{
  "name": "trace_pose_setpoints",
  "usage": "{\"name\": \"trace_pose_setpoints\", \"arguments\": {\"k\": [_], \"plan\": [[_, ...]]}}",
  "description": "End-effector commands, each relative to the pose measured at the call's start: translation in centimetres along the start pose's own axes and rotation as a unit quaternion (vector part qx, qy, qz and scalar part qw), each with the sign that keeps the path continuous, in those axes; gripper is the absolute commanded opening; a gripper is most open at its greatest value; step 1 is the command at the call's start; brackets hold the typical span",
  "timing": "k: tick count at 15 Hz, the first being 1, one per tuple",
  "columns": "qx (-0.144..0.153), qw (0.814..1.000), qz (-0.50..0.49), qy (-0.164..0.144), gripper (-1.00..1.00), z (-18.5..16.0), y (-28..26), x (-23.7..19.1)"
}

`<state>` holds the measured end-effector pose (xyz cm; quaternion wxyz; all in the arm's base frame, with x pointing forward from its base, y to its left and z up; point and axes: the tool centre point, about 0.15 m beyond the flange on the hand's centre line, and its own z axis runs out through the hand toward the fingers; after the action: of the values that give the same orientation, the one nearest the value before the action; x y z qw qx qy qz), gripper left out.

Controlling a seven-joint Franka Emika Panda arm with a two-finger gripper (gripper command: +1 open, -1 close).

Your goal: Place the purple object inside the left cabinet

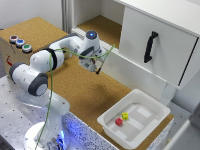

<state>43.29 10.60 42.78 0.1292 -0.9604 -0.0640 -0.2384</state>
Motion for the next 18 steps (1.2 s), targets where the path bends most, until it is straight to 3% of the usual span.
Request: {"name": "trace_pose_setpoints", "arguments": {"k": [1,5,7,10,14,18], "plan": [[-0.052,0.997,0.046,0.022,-1.00,3.4,-9.5,2.9],[-0.132,0.988,0.067,0.047,-1.00,3.3,-11.6,7.1],[-0.157,0.984,0.061,0.059,-1.00,3.0,-11.5,9.4],[-0.182,0.979,0.055,0.068,-1.00,2.6,-10.9,13.8],[-0.180,0.981,0.054,0.042,-1.00,3.8,-9.9,17.7],[-0.202,0.976,0.070,0.044,-1.00,5.5,-7.9,20.3]]}}
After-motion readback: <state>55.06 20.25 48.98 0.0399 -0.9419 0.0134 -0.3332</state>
